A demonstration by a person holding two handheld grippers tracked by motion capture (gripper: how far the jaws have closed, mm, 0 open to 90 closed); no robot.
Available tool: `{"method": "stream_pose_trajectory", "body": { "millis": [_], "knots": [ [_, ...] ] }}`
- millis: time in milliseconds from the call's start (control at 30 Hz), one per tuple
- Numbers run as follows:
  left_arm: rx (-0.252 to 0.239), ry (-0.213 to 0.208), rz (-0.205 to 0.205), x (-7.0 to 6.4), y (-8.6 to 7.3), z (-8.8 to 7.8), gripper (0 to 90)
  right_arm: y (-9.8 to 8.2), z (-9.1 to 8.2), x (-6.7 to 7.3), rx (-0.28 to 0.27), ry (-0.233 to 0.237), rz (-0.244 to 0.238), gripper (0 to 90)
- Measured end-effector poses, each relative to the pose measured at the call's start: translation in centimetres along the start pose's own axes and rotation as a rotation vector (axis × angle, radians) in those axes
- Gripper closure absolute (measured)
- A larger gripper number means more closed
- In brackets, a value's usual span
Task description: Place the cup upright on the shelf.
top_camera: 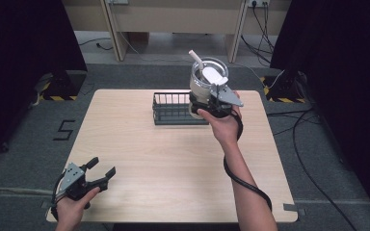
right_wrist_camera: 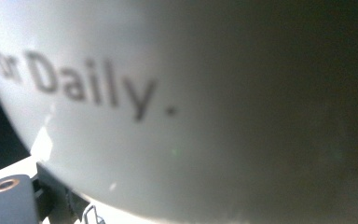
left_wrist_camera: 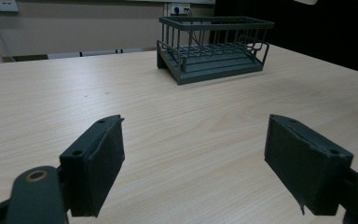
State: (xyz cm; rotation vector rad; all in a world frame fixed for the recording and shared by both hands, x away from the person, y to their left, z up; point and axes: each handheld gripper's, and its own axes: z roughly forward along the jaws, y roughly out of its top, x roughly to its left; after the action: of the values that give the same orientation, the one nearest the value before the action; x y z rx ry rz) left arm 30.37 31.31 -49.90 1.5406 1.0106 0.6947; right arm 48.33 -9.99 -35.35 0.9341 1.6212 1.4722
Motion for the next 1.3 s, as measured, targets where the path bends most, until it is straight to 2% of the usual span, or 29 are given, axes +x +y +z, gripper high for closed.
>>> {"method": "stream_pose_trajectory", "body": {
  "millis": [467,1300],
  "knots": [
    [-0.003,-0.002,-0.003,0.0,0.0,0.0,19.3,0.2,1.9,0.3,0.016,-0.001,0.007,10.1],
    [-0.004,-0.006,-0.005,0.0,0.0,0.1,19.3,0.4,5.5,-0.4,0.059,-0.013,0.022,10.2]
  ]
}}
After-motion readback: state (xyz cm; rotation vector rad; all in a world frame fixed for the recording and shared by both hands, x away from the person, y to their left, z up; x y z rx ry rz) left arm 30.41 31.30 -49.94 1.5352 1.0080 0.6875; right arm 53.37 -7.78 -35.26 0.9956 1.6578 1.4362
